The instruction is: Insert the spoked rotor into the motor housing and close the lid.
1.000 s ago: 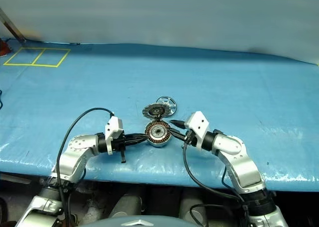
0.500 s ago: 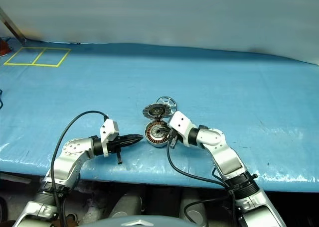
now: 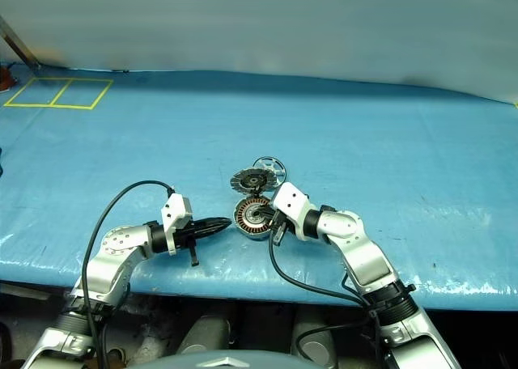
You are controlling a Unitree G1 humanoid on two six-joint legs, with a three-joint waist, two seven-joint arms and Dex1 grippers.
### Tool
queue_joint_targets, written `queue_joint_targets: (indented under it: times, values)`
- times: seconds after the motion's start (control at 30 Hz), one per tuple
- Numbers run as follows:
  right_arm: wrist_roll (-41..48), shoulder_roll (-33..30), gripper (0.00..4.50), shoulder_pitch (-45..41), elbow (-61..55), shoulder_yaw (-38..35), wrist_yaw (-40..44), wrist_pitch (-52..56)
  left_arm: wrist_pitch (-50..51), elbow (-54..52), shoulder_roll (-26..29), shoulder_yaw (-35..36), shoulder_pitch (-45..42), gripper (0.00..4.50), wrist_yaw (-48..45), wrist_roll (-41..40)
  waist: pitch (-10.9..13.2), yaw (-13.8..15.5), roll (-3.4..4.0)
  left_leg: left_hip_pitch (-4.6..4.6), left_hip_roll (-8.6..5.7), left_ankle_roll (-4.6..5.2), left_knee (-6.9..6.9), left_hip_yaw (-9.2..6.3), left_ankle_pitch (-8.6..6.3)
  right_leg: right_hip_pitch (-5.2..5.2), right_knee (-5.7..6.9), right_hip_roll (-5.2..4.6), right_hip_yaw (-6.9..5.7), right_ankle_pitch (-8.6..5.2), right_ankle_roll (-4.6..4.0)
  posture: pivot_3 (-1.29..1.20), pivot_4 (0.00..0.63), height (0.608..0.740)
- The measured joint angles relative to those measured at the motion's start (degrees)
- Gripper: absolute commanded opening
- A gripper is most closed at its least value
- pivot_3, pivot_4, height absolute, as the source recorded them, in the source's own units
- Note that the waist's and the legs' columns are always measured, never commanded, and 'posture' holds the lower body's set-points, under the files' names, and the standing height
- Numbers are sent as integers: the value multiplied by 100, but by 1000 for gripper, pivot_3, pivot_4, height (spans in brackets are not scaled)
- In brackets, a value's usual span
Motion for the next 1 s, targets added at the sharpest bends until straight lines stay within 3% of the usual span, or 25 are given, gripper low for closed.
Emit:
queue_joint_targets:
  times: [0.63, 1.0]
  values:
    - [-553, -288, 18, -348, -1, 381, 199, 109, -105, 5, -18, -5, 23, 0, 142, 63, -1, -3, 0, 7, 0, 0, 0, -1, 0, 0, -1, 0, -1, -1, -1, 0, 150, 740]
    - [-326, -198, 18, -339, -149, 267, 295, 251, -119, 5, -20, -6, 131, 0, 192, 160, 0, -7, 0, -1, 0, 0, -2, -1, 0, -2, -1, 0, -1, 0, 0, 0, 150, 740]
